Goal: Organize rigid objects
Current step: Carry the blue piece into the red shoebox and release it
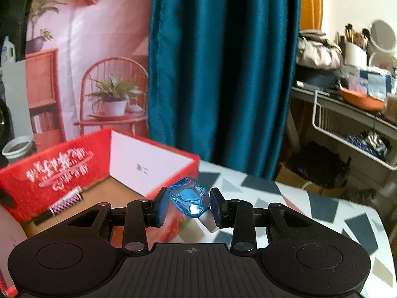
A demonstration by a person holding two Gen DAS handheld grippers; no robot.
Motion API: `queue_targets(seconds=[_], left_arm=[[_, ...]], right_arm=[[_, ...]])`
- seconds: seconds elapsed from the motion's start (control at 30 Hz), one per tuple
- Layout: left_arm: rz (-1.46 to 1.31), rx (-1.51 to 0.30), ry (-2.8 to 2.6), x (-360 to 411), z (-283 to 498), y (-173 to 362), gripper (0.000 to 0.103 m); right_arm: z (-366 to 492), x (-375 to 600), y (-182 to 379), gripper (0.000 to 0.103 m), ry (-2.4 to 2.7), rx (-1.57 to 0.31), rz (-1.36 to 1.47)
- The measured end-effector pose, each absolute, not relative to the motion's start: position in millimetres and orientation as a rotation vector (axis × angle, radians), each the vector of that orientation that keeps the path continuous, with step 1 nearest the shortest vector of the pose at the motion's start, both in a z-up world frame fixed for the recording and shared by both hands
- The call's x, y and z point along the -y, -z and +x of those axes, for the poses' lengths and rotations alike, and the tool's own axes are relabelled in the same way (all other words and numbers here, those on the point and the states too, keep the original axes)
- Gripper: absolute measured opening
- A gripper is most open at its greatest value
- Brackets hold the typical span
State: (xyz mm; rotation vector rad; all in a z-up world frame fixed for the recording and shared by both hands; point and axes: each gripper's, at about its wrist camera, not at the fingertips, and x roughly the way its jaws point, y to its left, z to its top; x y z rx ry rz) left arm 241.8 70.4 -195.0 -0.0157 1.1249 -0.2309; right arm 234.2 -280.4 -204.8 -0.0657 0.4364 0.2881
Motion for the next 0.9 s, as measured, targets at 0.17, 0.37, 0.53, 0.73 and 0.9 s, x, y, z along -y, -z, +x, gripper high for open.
queue_targets(seconds=[0.17, 0.37, 0.53, 0.73, 0.9], left_arm=[[-0.02, -1.123, 0.231, -70.7, 241.7, 195.1, 0.013], [-0.028, -1.115, 0.229, -72.2, 240.3, 195.3, 0.014], [-0.028, -1.111, 0.228, -72.0, 239.6, 195.2, 0.014], [-0.029, -1.109, 0.229, -72.2, 239.2, 195.1, 0.014], [-0.03, -1.109, 0.228, -72.3, 239.2, 195.2, 0.014]], right_arm=[[238.1, 266.1, 196.2, 0.033, -0.342, -0.418, -0.09], [238.2, 247.5, 197.3, 0.033, -0.387, -0.415, -0.116], [238.9, 234.9, 204.3, 0.033, -0.416, -0.43, -0.151], [242.7, 226.2, 214.9, 0.033, -0.451, -0.458, -0.182], [244.9, 221.2, 217.7, 0.032, -0.457, -0.453, -0.209]])
